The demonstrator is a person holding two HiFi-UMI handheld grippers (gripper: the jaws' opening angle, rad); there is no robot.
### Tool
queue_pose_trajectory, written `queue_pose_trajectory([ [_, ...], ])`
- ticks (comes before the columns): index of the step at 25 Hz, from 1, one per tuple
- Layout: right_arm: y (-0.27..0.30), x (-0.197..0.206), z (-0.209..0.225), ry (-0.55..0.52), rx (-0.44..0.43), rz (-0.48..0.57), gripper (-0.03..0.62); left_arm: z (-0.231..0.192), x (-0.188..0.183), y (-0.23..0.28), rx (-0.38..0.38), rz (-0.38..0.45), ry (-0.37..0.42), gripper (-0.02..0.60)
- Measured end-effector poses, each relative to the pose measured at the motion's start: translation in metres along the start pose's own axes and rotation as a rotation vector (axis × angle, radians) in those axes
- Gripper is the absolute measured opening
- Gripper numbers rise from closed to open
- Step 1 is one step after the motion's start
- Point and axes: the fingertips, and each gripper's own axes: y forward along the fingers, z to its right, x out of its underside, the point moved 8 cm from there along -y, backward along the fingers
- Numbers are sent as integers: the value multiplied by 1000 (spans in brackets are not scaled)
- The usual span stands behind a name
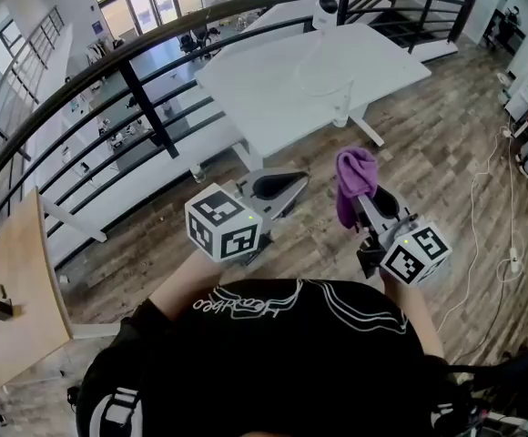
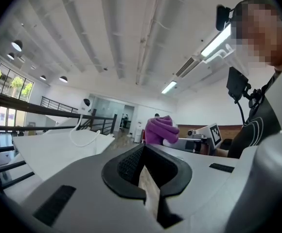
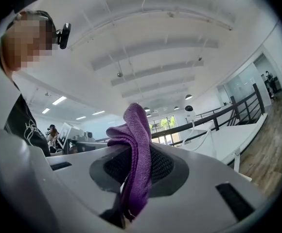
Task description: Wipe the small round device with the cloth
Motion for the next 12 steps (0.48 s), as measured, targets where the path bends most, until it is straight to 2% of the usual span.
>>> queue_pose_trajectory([
  [6,-1,8,4,1,15,2,67,-8,7,6,11,-2,-8,9],
  [12,56,15,9,4,36,-18,66,-70,5,-2,21,-11,-38,9],
])
